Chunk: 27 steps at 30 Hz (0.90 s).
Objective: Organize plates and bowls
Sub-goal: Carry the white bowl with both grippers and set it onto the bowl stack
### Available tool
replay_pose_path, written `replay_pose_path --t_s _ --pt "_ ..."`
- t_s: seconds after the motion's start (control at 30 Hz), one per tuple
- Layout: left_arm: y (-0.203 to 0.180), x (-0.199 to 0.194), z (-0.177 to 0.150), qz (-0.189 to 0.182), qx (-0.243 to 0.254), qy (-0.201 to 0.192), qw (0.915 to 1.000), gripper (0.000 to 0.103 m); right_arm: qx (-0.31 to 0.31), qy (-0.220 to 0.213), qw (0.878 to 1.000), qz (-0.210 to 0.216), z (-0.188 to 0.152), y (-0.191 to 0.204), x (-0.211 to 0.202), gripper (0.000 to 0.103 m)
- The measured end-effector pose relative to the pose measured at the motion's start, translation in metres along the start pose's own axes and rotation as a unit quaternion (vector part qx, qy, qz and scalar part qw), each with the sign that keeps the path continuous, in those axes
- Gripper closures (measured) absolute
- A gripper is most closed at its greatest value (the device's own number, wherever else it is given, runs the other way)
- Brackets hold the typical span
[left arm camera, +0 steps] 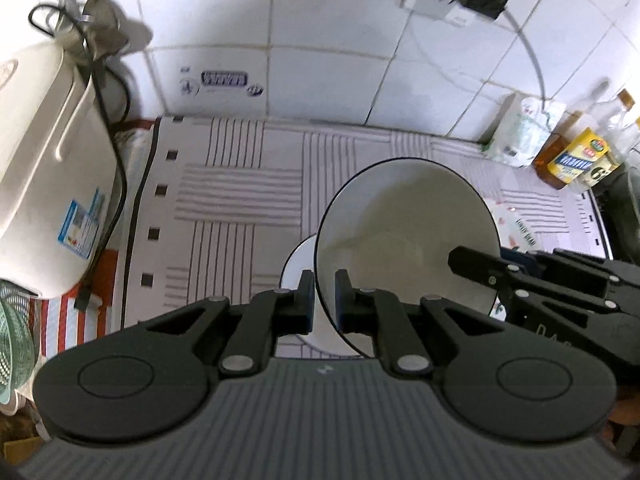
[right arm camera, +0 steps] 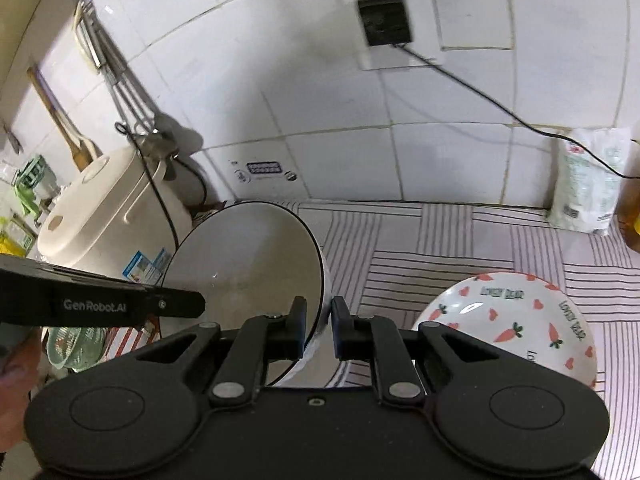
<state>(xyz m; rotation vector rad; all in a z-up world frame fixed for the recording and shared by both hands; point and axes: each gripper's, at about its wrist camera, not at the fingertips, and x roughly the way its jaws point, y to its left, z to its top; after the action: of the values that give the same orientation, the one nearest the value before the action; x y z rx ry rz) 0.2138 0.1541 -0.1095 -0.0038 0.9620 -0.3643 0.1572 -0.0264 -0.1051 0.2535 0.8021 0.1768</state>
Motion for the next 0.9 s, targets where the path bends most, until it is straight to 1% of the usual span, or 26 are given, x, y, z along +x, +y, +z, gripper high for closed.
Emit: replay_pose_path --t_s 0.13,0.27,0.37,0.43,0.6,0.77,0.9 --pt "0.005 0.013 -0.004 0.008 -0.013 0.022 0.9996 0.095 -0.019 0.009 1.000 -0.006 -0.007 0.008 0.011 0.086" --pt "0.007 0.026 -0.007 0.020 -0.023 0.039 0.9988 0.095 -0.024 0.014 1.000 0.002 -0.015 0.006 0.024 0.086" --pt "0.005 0.035 -0.009 0.033 -0.016 0.048 0.9982 0.095 -0.041 0.010 0.999 -0.002 -0.023 0.006 0.031 0.087" --pt "0.003 0.040 -0.009 0.039 -0.008 0.054 0.9977 0.095 -0.040 0.009 0.999 0.002 -0.025 0.004 0.034 0.087" --pt "0.002 0.053 -0.010 0.043 -0.004 0.080 0.9959 0.094 -0.065 0.009 0.998 -0.007 -0.025 0.005 0.041 0.087" --pt "0.000 0.061 -0.011 0.050 0.001 0.089 0.9948 0.093 -0.102 0.007 0.995 -0.020 -0.029 0.010 0.047 0.087" --pt "-0.001 0.067 -0.011 0.057 0.006 0.095 0.9938 0.091 -0.113 0.008 0.993 -0.024 -0.031 0.010 0.053 0.087"
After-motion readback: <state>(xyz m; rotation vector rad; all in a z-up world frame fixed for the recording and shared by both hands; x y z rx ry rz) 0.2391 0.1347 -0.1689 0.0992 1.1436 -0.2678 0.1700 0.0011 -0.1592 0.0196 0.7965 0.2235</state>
